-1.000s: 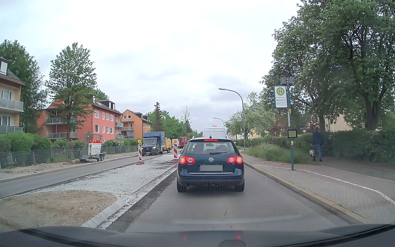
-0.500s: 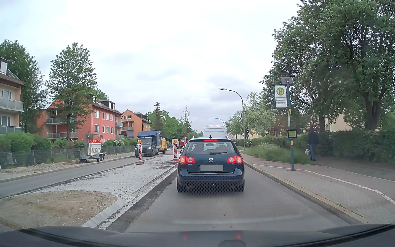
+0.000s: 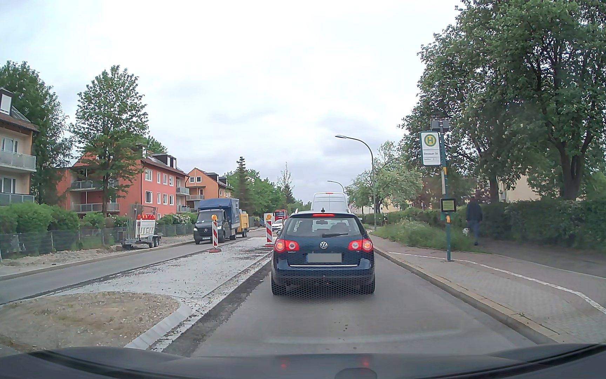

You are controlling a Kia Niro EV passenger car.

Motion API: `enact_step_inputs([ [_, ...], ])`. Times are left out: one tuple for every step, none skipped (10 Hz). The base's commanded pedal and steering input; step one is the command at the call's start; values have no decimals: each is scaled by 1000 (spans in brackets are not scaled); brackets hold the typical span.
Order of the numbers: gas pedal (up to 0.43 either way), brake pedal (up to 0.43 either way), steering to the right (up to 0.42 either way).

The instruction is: Follow the waypoints while adhering to traffic rules and regulations

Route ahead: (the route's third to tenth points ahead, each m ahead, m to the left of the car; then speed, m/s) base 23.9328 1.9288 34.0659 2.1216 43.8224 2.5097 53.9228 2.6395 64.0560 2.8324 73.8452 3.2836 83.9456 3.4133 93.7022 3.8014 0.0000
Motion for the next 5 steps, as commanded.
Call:
enact_step_inputs([
  [0,244,-11],
  [0,244,-11],
  [0,244,-11],
  [0,244,-11],
  [0,244,-11],
])
